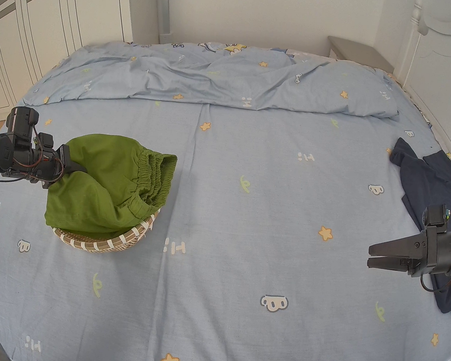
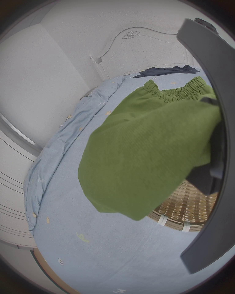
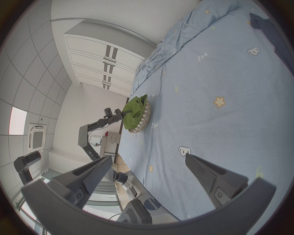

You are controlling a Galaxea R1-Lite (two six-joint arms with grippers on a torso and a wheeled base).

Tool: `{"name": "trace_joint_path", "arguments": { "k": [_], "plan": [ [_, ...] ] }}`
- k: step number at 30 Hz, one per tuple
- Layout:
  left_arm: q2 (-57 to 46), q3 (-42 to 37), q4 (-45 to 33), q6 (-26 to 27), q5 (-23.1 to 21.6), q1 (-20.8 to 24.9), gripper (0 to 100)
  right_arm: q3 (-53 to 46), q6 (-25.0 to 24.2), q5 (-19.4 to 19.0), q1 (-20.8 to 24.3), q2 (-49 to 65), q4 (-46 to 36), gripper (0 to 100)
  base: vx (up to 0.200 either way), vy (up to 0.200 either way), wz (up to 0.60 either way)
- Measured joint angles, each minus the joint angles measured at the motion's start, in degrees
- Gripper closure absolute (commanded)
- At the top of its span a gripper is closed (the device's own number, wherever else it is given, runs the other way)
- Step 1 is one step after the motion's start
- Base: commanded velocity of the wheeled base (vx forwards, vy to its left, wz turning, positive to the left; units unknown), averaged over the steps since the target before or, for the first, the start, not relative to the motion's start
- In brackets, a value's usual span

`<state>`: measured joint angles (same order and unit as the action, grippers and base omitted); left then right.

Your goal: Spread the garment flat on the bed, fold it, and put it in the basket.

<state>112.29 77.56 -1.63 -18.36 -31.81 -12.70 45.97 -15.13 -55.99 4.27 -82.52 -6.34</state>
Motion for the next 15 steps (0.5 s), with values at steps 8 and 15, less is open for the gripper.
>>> {"name": "trace_joint_path", "arguments": {
  "k": [8,15],
  "plan": [
    [-0.63,0.56,-3.84,0.41,5.01,0.28,0,0.0,0.0,0.02,0.0,0.02,0.0,0,0.0,0.0,0.0],
    [-4.82,1.33,-7.94,3.08,17.6,0.5,0,0.05,0.02,0.02,-0.06,0.24,0.02,0,0.0,0.0,0.0]
  ]
}}
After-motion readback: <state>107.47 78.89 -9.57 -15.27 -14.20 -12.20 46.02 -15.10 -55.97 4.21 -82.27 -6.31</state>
